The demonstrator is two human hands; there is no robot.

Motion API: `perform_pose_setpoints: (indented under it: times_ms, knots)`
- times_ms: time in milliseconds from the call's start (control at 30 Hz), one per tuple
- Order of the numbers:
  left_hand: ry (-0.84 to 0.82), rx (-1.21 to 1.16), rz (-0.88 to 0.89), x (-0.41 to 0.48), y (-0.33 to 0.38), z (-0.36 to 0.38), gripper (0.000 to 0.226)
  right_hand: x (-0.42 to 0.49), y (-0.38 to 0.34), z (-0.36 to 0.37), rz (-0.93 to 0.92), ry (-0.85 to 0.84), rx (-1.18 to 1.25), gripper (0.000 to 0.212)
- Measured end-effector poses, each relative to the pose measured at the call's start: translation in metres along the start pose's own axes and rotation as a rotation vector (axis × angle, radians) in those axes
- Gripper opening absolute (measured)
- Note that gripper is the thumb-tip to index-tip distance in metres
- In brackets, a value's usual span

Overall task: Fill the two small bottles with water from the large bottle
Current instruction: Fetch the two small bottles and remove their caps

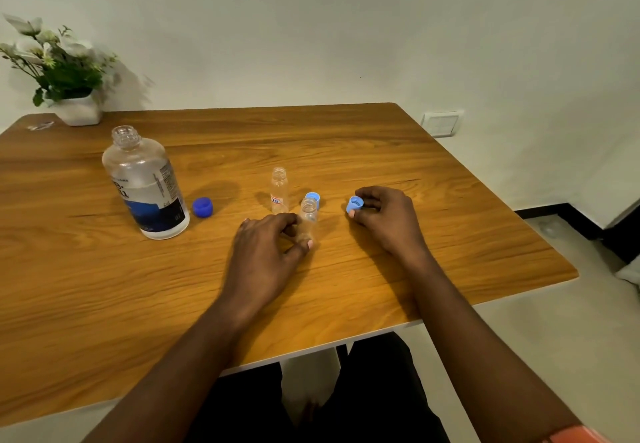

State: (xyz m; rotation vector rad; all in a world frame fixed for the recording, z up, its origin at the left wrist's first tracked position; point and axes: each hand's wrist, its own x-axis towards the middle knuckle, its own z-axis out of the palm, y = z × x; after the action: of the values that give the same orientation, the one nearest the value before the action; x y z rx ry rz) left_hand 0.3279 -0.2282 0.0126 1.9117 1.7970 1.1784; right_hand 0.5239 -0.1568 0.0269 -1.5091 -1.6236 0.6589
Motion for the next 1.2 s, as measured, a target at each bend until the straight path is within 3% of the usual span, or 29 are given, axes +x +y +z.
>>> perform_pose_setpoints:
  times_ms: [233, 700, 1033, 1200]
  knots:
    - [-0.065, 0.030, 0.017, 0.003, 0.002, -0.001, 0.036, -0.005, 0.000, 0.000, 0.014, -0.006, -0.030, 0.059]
    - [-0.097, 0.009, -0.015, 0.001, 0.001, -0.003, 0.045, -0.010, 0.003, -0.003, 0.025, 0.000, 0.034, 0.073]
    - [-0.057, -0.021, -0.058, -0.001, 0.004, -0.009, 0.053, -0.044, -0.006, 0.000, -0.126, 0.264, -0.003, 0.034]
    - [-0.043, -0.017, -0.087, -0.008, 0.005, -0.014, 0.051, -0.057, -0.011, 0.014, -0.145, 0.183, 0.070, 0.033]
